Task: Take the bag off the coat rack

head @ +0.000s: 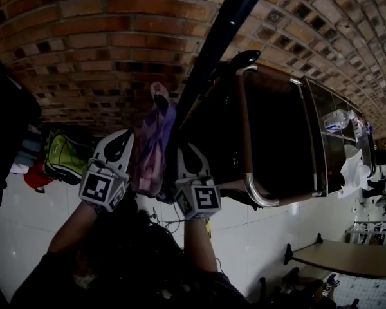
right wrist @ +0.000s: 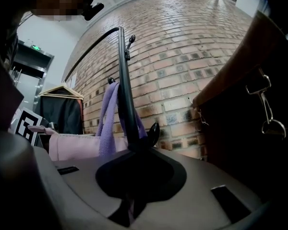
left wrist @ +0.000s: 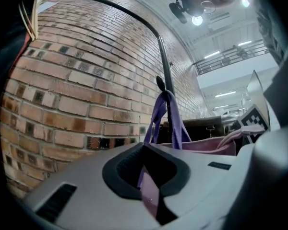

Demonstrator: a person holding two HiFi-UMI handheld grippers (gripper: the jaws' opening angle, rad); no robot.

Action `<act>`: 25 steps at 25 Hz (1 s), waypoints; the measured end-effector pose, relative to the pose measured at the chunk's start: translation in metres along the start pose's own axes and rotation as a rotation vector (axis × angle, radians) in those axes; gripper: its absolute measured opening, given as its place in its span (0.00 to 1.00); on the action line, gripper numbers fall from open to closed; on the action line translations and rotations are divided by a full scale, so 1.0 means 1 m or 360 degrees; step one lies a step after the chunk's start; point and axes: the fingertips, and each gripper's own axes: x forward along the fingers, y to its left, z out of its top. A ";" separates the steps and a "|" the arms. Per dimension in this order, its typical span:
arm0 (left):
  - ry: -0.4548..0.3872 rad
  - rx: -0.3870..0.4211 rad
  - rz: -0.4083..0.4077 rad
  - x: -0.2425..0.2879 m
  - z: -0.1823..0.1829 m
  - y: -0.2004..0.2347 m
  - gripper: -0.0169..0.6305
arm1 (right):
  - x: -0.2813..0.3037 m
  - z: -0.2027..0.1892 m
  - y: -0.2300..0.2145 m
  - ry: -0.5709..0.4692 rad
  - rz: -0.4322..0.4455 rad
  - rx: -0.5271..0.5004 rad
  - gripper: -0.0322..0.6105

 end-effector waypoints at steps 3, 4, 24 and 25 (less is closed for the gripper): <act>-0.0013 0.0004 -0.0019 0.005 0.003 0.000 0.05 | 0.002 0.006 0.000 -0.0033 0.0013 0.0054 0.12; -0.0017 0.0006 -0.0025 0.006 0.003 0.000 0.05 | 0.002 0.008 0.000 -0.0046 0.0015 0.0068 0.12; -0.0051 -0.0003 -0.0068 0.014 0.021 0.014 0.05 | -0.021 0.095 -0.035 -0.0298 -0.0168 0.0030 0.12; -0.0058 -0.0003 -0.0070 0.014 0.024 0.013 0.05 | -0.021 0.101 -0.041 -0.0329 -0.0189 0.0046 0.12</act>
